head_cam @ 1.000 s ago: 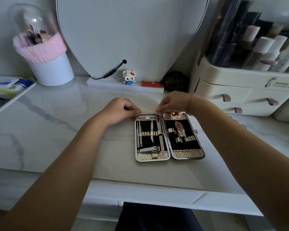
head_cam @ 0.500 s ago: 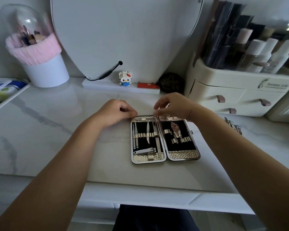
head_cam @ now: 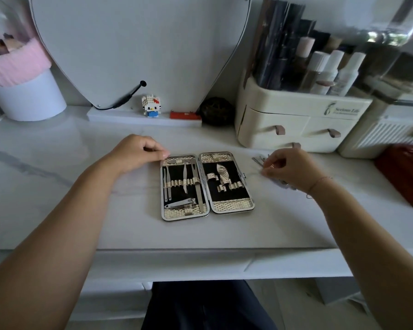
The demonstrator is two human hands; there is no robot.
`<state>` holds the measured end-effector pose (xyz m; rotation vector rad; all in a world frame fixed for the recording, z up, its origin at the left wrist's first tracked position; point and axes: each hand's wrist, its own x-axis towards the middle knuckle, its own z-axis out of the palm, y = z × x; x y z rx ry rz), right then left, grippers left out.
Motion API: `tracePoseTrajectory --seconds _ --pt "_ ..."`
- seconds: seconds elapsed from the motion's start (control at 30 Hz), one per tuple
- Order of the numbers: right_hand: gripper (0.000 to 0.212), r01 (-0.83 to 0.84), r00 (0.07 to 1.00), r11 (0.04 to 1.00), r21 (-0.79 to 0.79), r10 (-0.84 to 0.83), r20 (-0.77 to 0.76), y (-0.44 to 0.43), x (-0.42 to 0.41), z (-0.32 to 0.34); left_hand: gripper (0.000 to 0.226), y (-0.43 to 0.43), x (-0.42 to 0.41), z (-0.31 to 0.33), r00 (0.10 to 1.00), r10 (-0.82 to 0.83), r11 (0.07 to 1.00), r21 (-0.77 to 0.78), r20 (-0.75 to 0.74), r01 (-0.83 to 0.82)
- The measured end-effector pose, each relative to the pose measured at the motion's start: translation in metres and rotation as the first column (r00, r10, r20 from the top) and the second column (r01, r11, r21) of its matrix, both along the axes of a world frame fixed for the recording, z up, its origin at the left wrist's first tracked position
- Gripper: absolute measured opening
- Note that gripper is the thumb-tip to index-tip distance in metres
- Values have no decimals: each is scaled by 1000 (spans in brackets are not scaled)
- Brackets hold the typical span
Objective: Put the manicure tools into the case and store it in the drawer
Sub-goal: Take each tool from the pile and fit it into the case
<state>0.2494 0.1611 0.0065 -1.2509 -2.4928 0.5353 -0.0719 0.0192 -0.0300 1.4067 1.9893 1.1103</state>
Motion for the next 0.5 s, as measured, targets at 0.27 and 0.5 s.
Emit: tracePoseTrajectory --seconds 0.27,0.5 --pt "15 94 991 995 38 -97 89 -6 -16 5 12 0 0 -1 1000 10 1000 3 13 -10" --pt "16 93 986 992 -87 -79 149 6 -17 9 13 0 -1 0 1000 9 1000 -7 18 -9"
